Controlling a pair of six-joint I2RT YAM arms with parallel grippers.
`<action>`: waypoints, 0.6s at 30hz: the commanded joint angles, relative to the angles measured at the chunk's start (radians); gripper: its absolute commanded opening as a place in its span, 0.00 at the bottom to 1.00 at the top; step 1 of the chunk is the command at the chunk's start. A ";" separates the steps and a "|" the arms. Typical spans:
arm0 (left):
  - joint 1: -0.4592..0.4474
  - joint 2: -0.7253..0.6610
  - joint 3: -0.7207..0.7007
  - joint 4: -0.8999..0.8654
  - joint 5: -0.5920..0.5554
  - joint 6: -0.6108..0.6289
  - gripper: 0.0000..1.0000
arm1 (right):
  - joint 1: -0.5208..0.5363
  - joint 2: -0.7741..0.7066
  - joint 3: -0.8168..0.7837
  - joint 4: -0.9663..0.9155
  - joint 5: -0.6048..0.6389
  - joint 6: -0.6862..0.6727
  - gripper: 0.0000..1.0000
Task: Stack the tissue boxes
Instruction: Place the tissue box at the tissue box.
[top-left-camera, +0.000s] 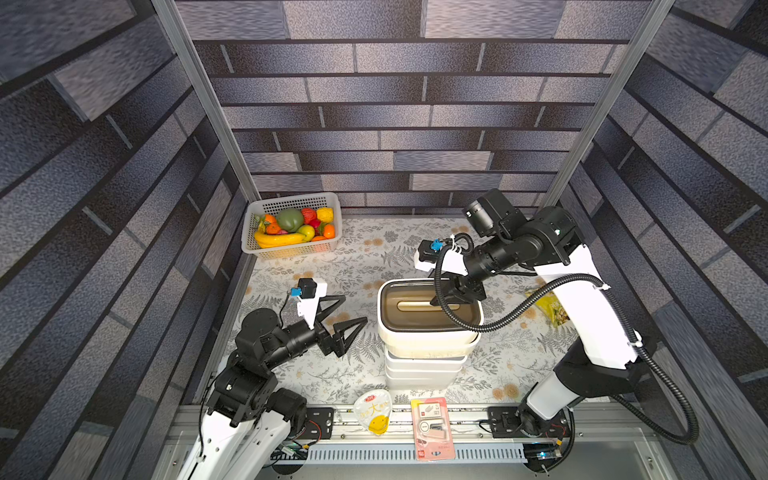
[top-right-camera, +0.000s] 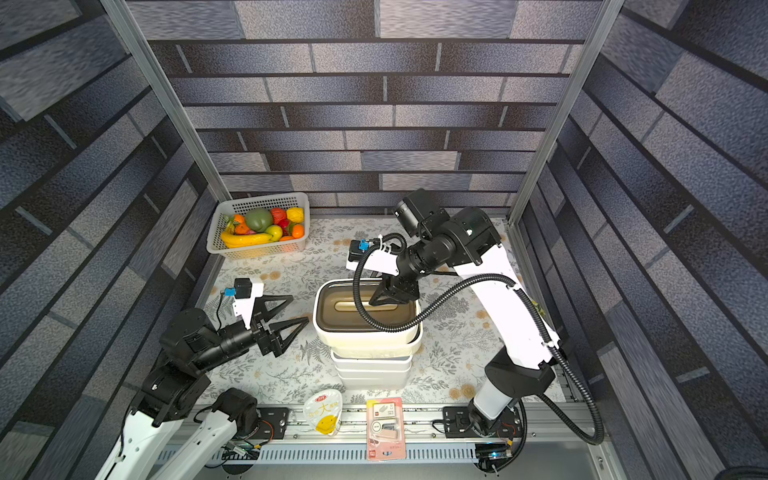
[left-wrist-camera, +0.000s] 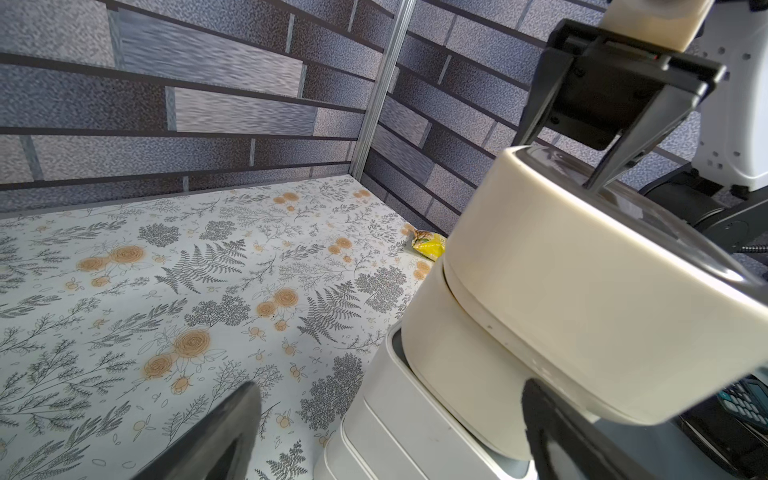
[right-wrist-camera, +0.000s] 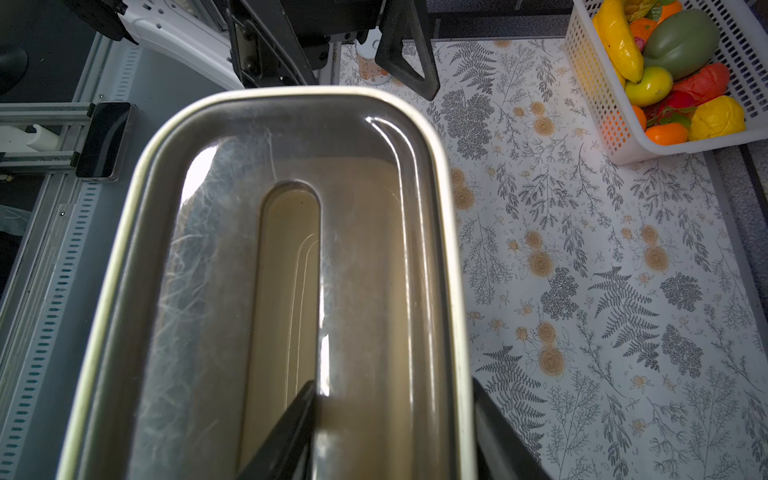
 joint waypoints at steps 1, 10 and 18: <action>-0.010 0.041 0.060 -0.029 -0.024 0.034 1.00 | 0.010 -0.025 -0.017 -0.051 0.005 0.008 0.48; -0.030 0.092 0.119 -0.066 -0.049 0.067 1.00 | 0.011 -0.030 -0.021 -0.043 0.011 0.008 0.54; -0.053 0.089 0.101 -0.010 0.015 0.063 1.00 | 0.011 -0.040 -0.023 -0.035 0.019 0.036 0.61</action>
